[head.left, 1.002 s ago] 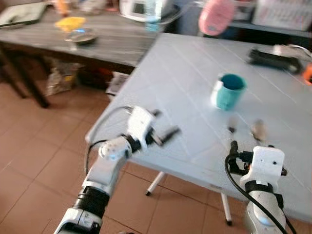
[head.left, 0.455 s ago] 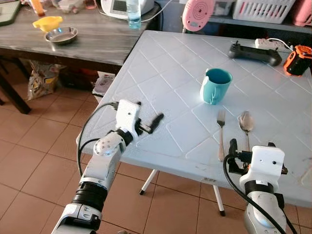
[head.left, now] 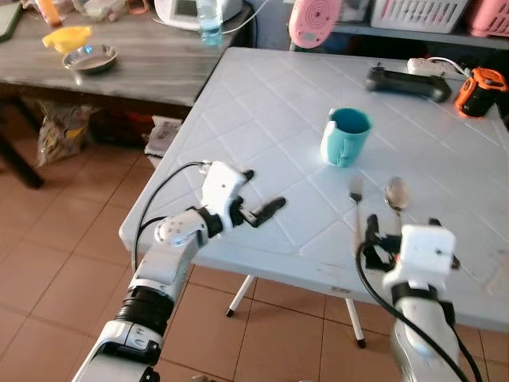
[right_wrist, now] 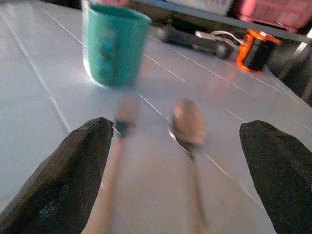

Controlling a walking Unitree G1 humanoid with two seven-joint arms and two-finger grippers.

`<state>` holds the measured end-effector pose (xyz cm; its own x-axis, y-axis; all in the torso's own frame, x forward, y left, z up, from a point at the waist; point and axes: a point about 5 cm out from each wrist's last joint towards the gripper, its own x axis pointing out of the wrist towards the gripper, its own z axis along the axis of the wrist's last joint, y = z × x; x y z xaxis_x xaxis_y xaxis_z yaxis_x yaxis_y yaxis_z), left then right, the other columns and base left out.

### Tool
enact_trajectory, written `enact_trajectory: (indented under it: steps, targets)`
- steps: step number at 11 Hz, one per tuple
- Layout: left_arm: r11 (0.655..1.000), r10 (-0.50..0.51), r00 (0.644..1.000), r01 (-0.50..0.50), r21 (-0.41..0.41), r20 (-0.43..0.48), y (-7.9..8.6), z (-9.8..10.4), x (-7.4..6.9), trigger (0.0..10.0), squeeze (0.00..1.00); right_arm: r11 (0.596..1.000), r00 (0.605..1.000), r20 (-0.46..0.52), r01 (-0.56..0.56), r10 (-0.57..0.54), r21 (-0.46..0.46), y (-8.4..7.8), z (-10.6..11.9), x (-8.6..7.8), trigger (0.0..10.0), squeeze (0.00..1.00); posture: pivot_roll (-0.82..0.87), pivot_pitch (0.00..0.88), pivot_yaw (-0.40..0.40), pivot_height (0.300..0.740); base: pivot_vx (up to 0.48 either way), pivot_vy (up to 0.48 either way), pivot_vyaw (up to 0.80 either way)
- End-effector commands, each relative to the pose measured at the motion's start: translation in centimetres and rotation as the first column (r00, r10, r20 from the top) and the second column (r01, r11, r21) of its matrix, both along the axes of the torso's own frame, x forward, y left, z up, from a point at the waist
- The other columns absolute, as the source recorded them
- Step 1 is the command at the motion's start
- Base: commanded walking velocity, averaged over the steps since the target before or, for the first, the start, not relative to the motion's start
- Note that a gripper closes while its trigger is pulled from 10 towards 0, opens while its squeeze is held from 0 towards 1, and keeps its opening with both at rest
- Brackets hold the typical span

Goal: Setting the table

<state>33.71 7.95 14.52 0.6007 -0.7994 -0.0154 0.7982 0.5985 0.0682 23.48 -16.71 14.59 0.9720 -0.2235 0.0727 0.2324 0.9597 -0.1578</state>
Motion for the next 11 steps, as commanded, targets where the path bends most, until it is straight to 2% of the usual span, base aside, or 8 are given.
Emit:
enact_trajectory:
  steps: [1,3,5,8,10,11]
  targets:
    - [0.998,-0.054,0.998,0.054,0.024,-0.008,-0.3,-0.2,-0.5,10.0,0.00,1.000,1.000,-0.016,-0.003,0.003,0.014,0.1,-0.2,0.2,10.0,0.00,-0.03,0.144,0.020,0.740,0.000,0.000,0.00]
    - [0.978,-0.201,0.978,0.203,0.038,-0.055,-0.9,-0.4,-1.8,10.0,0.00,0.997,0.999,-0.026,-0.028,0.030,0.073,0.7,0.1,1.5,10.0,0.00,-0.03,0.147,0.017,0.740,0.000,0.000,0.00]
    - [0.956,-0.286,0.956,0.289,0.049,-0.059,-0.8,0.4,-1.9,10.0,0.00,0.991,0.998,-0.060,-0.014,0.022,0.133,0.8,-0.4,2.0,10.0,0.00,-0.02,0.147,0.017,0.740,0.000,0.000,0.00]
    - [0.947,-0.307,0.950,0.311,0.078,-0.057,-0.8,0.8,-1.8,10.0,0.00,0.976,0.995,-0.095,0.028,-0.007,0.217,0.7,-0.9,2.7,10.0,0.00,-0.02,0.149,0.023,0.740,0.000,0.000,0.00]
    - [0.941,-0.323,0.945,0.327,0.092,-0.057,-1.0,0.7,-2.1,10.0,0.00,0.972,0.996,-0.089,0.009,0.013,0.236,1.0,-0.6,3.7,10.0,0.00,-0.02,0.152,0.028,0.740,0.000,0.000,0.00]
    - [0.930,-0.348,0.936,0.352,0.108,-0.059,-1.2,0.5,-2.4,10.0,0.00,0.959,0.994,-0.103,0.008,0.022,0.283,1.1,-0.8,4.5,10.0,0.00,-0.02,0.152,0.028,0.740,0.000,0.000,0.00]
